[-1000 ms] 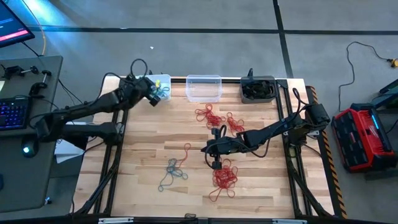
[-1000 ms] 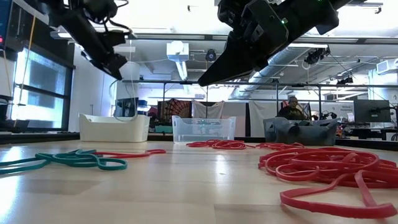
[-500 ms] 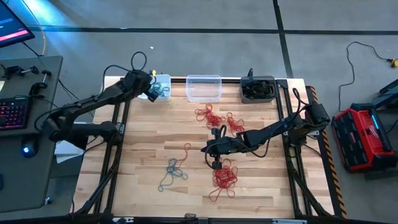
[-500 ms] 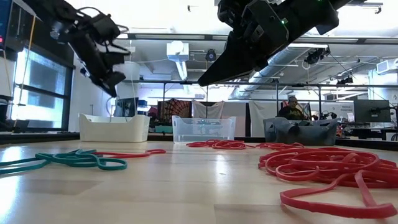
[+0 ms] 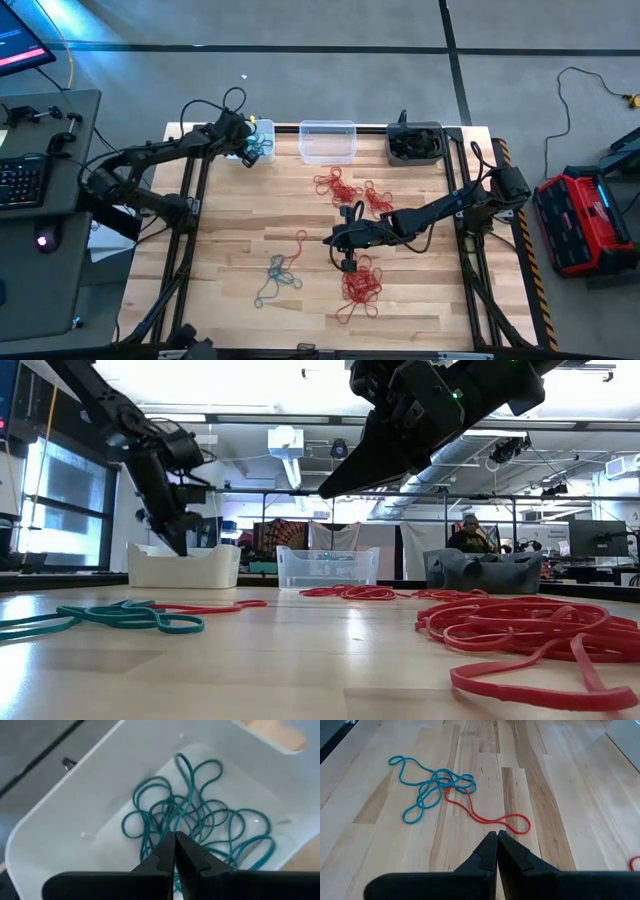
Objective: Sort rubber bands into baskets
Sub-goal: Put the blue rubber band into the white bin
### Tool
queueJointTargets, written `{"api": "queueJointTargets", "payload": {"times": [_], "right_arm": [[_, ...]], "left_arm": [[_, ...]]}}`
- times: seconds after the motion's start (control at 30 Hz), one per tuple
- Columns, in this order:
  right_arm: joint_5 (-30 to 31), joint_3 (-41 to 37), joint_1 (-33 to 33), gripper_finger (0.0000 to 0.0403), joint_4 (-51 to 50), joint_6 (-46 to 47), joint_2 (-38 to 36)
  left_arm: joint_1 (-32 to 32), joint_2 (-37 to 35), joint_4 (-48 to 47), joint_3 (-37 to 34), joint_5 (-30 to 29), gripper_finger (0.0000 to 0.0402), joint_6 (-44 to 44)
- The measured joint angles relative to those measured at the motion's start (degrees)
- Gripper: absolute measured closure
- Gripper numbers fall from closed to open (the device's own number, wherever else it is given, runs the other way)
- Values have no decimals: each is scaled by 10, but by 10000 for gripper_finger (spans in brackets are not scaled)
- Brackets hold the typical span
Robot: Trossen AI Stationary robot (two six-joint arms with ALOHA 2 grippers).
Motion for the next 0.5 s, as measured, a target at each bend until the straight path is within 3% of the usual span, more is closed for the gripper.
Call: {"api": "queueJointTargets", "payload": {"times": [0.27,0.5], "right_arm": [[0,0,-1,403,0,0,0],[0,0,-1,403,0,0,0]], "left_arm": [[13,15,20,0,19,397,-1],[-6,-1,30,0,18,336,4]]}}
